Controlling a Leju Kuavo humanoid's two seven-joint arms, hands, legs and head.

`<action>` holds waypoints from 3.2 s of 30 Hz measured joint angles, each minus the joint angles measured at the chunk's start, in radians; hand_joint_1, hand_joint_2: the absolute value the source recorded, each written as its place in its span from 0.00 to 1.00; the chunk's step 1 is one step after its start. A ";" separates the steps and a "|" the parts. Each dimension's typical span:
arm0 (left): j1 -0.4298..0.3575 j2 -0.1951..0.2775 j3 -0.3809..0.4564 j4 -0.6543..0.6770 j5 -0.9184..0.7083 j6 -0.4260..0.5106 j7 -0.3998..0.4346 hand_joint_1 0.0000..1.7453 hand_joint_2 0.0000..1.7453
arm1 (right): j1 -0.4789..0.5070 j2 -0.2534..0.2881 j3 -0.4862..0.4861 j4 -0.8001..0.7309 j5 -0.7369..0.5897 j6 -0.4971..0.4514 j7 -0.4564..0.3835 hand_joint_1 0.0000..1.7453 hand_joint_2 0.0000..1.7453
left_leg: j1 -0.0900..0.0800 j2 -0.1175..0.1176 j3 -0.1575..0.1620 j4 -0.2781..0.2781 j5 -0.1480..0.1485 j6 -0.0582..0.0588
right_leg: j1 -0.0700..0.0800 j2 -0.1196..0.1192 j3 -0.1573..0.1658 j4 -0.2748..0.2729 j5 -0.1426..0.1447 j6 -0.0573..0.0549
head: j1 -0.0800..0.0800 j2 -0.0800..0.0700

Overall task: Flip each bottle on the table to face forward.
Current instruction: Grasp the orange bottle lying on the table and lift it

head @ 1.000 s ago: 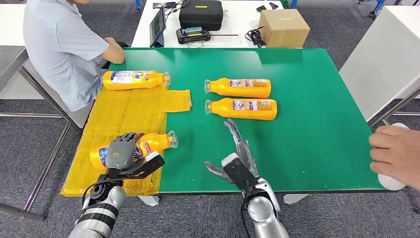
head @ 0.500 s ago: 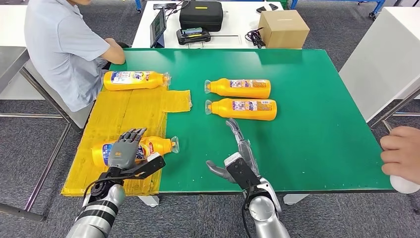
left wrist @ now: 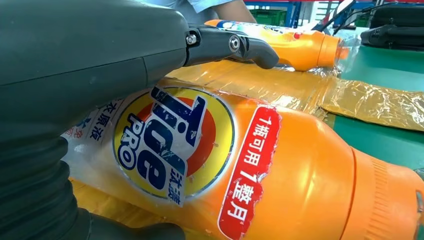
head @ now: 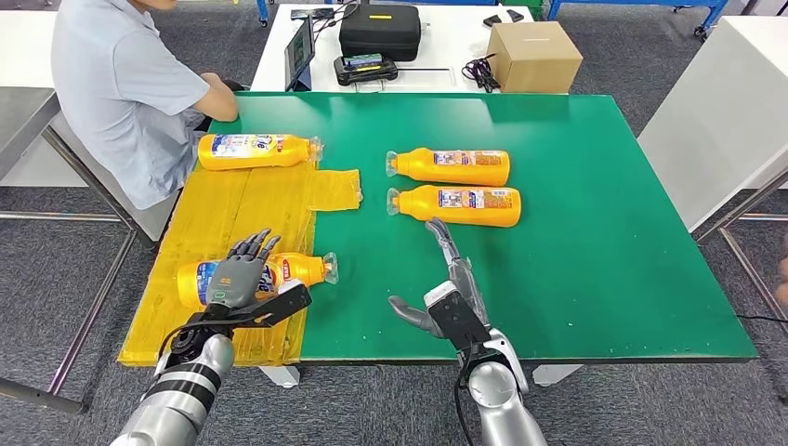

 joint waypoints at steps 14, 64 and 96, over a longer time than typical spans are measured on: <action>0.131 -0.084 -0.112 -0.355 0.057 0.164 -0.093 0.00 1.00 | 0.001 0.011 -0.013 0.004 0.018 -0.001 0.014 0.00 1.00 | 0.000 0.000 -0.010 0.001 0.001 0.001 | 0.000 0.000 -0.010 0.000 0.000 0.001 | 0.000 0.000; 0.547 -0.172 -0.345 -0.969 1.053 -0.217 -0.111 0.00 1.00 | 0.155 -0.028 -0.061 -0.370 0.472 -0.133 0.129 0.00 1.00 | 0.000 0.001 -0.017 0.001 -0.001 0.000 | 0.000 0.000 -0.018 0.000 0.000 0.000 | -0.001 0.000; 0.532 -0.169 -0.350 -0.909 1.077 -0.352 0.042 0.00 1.00 | -0.081 -0.257 0.141 0.038 0.791 -0.063 0.452 0.00 1.00 | 0.000 0.001 -0.017 0.001 -0.001 0.000 | 0.000 0.000 -0.017 0.000 0.000 0.001 | -0.001 0.000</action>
